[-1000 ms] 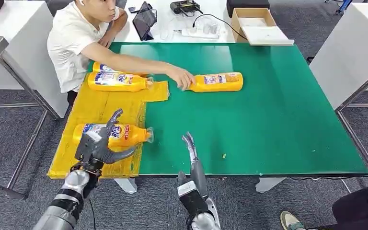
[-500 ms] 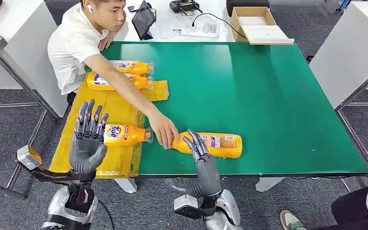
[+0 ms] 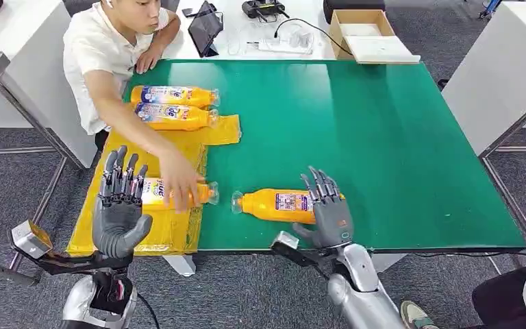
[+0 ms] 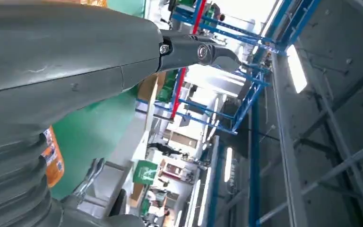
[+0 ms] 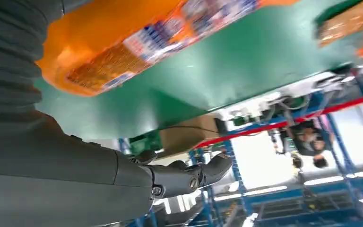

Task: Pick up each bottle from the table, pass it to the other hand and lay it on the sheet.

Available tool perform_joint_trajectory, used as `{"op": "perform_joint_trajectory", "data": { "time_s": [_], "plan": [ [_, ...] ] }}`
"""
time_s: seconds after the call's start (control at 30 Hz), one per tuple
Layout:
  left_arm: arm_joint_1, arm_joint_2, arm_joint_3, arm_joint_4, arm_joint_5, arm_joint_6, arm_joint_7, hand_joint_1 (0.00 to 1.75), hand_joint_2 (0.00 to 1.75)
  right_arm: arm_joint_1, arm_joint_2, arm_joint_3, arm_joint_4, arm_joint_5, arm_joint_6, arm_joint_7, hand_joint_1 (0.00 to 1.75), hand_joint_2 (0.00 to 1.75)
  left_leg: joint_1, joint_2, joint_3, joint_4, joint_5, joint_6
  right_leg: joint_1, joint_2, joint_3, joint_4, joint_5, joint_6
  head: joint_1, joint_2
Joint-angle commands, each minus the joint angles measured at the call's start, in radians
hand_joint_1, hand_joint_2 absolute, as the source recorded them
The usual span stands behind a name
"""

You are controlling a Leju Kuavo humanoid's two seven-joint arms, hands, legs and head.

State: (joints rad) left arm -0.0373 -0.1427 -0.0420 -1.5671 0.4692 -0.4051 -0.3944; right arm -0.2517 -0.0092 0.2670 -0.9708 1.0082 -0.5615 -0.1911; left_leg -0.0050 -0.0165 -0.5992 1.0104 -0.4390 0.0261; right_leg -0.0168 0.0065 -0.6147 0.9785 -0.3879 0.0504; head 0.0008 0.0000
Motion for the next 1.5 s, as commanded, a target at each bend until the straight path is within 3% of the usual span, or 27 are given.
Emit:
{"op": "perform_joint_trajectory", "data": {
  "time_s": [0.03,0.17,0.43,0.5,0.83,0.9,1.33,1.37,1.4,1.47,1.5],
  "plan": [
    [-0.023,-0.003,-0.006,0.038,-0.027,0.019,0.006,0.00,1.75,-0.112,-0.005,-0.051,0.215,-0.003,0.050,0.030,0.00,1.75,0.001,0.002,0.005,0.000,-0.002,-0.002,0.002,0.000,0.005,0.000,-0.002,-0.003,0.000,0.000],
    [-0.039,0.003,-0.021,0.045,-0.035,0.024,-0.004,0.00,1.75,-0.141,0.006,-0.062,0.286,-0.073,0.124,-0.035,0.00,1.75,0.001,0.002,0.005,-0.001,-0.001,-0.002,0.001,0.000,0.005,-0.001,-0.001,-0.002,0.000,0.000],
    [-0.051,0.009,-0.032,0.047,-0.021,0.021,0.000,0.00,1.75,-0.159,0.009,-0.065,0.353,-0.108,0.176,-0.049,0.00,1.75,0.001,0.001,0.003,0.000,-0.001,-0.002,0.001,-0.001,0.003,-0.001,-0.001,-0.002,0.000,0.000],
    [-0.053,0.015,-0.044,0.050,-0.012,0.015,0.004,0.00,1.75,-0.163,0.005,-0.075,0.375,-0.166,0.259,-0.073,0.00,1.75,0.001,0.001,0.005,0.000,-0.002,-0.002,0.002,-0.001,0.005,-0.001,-0.002,-0.002,0.000,0.000],
    [-0.078,0.030,-0.092,0.050,-0.014,-0.011,0.027,0.00,1.75,-0.263,-0.061,0.025,0.486,-0.077,0.397,0.082,0.00,1.75,0.001,0.004,0.006,0.000,0.000,-0.002,0.001,-0.001,0.005,-0.001,0.000,-0.002,0.000,0.000],
    [-0.088,0.026,-0.090,0.063,-0.017,-0.017,0.033,0.00,1.75,-0.303,-0.073,0.071,0.513,-0.038,0.474,0.134,0.00,1.75,0.001,0.006,0.007,0.000,0.000,-0.002,0.001,0.000,0.005,-0.001,0.002,-0.002,0.000,0.000],
    [-0.107,0.020,-0.094,0.100,-0.015,-0.023,0.048,0.00,1.75,-0.348,-0.072,0.113,0.546,-0.035,0.559,0.123,0.00,1.75,0.001,0.006,0.012,-0.001,0.001,0.000,0.001,0.002,0.009,-0.002,0.004,-0.002,0.000,0.000],
    [-0.113,0.020,-0.097,0.110,-0.009,-0.024,0.051,0.00,1.75,-0.345,-0.069,0.106,0.546,-0.058,0.568,0.081,0.45,1.75,0.001,0.006,0.012,-0.001,0.002,-0.001,0.002,0.001,0.009,-0.002,0.004,-0.003,0.000,0.000],
    [-0.116,0.023,-0.101,0.115,-0.006,-0.025,0.051,0.00,1.75,-0.338,-0.067,0.097,0.546,-0.081,0.569,0.054,1.41,1.75,0.001,0.006,0.013,-0.001,0.002,-0.001,0.002,0.001,0.010,-0.003,0.004,-0.003,0.000,0.000],
    [-0.121,0.028,-0.110,0.122,0.005,-0.025,0.051,0.00,1.75,-0.334,-0.065,0.105,0.560,-0.100,0.583,0.026,1.69,1.75,0.001,0.005,0.012,-0.002,0.002,-0.001,0.002,0.000,0.010,-0.003,0.004,-0.003,0.000,0.000],
    [-0.122,0.028,-0.110,0.122,0.005,-0.025,0.051,0.00,1.75,-0.333,-0.064,0.106,0.561,-0.100,0.583,0.027,1.69,1.75,0.001,0.005,0.013,-0.002,0.002,-0.001,0.002,0.001,0.010,-0.003,0.004,-0.003,0.000,0.000]
  ]
}}
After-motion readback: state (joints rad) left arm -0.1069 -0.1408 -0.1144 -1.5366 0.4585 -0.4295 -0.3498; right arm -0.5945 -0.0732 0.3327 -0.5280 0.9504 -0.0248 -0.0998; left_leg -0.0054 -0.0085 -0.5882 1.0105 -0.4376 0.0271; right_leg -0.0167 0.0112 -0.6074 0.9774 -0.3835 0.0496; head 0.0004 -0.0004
